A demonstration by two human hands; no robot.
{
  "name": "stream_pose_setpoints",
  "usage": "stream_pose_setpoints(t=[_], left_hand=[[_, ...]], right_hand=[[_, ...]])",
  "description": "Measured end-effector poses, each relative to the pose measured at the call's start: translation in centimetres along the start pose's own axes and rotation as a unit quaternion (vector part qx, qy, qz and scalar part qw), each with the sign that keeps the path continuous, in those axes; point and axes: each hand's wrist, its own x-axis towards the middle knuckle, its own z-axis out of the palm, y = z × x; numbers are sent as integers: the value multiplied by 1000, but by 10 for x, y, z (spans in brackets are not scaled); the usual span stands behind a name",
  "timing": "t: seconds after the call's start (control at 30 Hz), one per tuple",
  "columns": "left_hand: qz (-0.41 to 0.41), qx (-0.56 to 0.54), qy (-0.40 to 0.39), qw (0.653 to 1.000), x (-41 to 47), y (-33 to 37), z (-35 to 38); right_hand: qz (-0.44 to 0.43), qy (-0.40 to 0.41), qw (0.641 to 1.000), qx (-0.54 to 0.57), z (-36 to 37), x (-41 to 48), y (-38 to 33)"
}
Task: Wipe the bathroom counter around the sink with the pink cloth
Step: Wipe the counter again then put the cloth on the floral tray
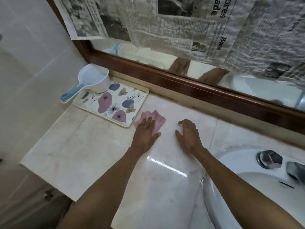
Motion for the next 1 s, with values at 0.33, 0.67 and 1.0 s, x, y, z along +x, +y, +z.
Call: stream_pose_setpoints(t=[0.33,0.67,1.0], left_hand=[[4,-82,-7,997,5,-3,11],[-33,-412,22,910,25,-43,-92],[-69,-431,18,900,62,-124,-132]], right_hand=[[32,63,997,-16,15,4,-11],[89,55,993,-48,26,20,-53],[83,58,993,-59,60,62,-100]])
